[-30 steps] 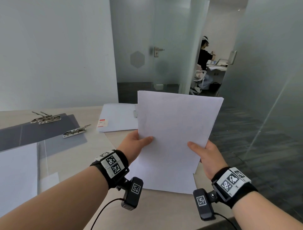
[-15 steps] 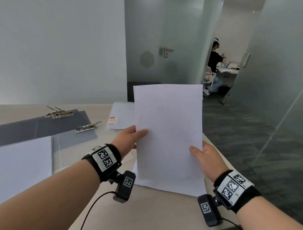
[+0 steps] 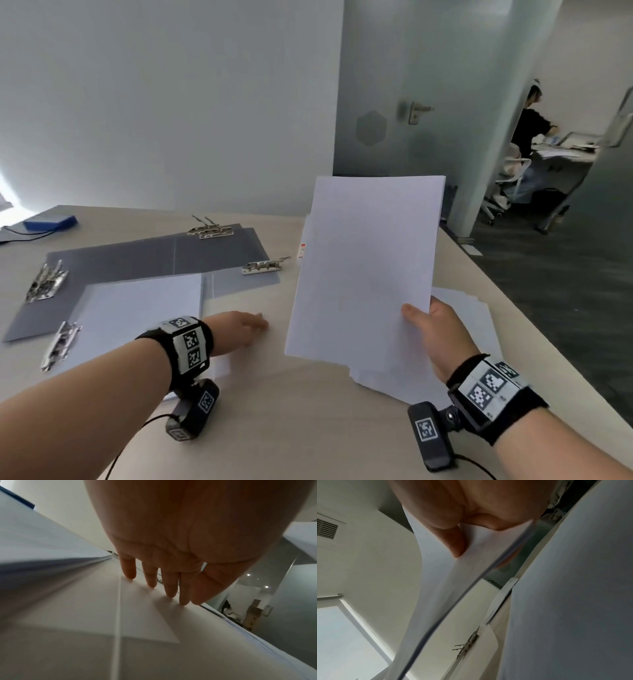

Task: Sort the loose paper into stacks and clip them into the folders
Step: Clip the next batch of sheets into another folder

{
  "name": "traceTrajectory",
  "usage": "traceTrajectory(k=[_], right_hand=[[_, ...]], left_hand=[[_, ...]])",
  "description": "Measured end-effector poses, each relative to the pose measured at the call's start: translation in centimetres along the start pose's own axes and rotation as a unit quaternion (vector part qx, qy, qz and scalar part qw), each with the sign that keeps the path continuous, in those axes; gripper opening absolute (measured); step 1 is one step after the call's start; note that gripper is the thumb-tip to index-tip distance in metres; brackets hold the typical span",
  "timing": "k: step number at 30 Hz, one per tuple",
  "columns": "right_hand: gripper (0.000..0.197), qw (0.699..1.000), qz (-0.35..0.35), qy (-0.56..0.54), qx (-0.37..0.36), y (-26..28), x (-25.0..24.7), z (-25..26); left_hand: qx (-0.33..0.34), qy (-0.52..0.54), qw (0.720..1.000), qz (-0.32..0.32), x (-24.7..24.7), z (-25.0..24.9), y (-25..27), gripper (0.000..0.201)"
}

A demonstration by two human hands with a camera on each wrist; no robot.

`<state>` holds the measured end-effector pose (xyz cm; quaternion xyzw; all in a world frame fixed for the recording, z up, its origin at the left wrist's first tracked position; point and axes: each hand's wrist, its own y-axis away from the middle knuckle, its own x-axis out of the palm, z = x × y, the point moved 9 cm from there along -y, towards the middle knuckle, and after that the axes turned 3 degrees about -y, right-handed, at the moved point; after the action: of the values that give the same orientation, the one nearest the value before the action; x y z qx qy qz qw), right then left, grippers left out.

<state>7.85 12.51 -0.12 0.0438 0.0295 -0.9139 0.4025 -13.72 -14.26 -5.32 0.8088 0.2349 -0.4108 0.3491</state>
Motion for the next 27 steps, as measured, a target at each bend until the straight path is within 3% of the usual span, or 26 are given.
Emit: traceTrajectory(k=[5,9,11,14,17,21,27], right_hand=[[0.018,0.999,0.035,0.017,-0.013,0.1,5.4,0.5],[0.018,0.998,0.065,0.010,-0.013,1.0,9.3,0.7],[0.018,0.997,0.076,-0.002,-0.002,1.5,10.8,0.5],[0.016,0.992,0.118,-0.022,0.045,2.3,13.0,-0.8],[0.020,0.977,0.192,-0.008,0.095,3.6,15.3,-2.5],[0.020,0.955,0.261,0.021,0.140,5.4,17.1,-3.5],[0.018,0.948,0.226,0.065,0.214,4.1,14.6,-4.4]], left_hand=[[0.011,0.015,0.998,0.052,1.7,0.1,5.4,0.064],[0.004,0.149,0.988,0.045,1.4,2.1,7.9,0.066],[-0.007,0.266,0.964,0.012,-0.1,3.3,8.6,0.055],[-0.027,0.445,0.894,-0.050,-2.4,4.9,9.1,0.042],[-0.039,0.510,0.850,-0.128,-3.9,6.1,9.0,0.026],[-0.073,0.464,0.871,-0.147,-3.0,7.3,8.4,0.021],[-0.150,0.420,0.895,-0.036,0.4,8.7,7.6,0.016]])
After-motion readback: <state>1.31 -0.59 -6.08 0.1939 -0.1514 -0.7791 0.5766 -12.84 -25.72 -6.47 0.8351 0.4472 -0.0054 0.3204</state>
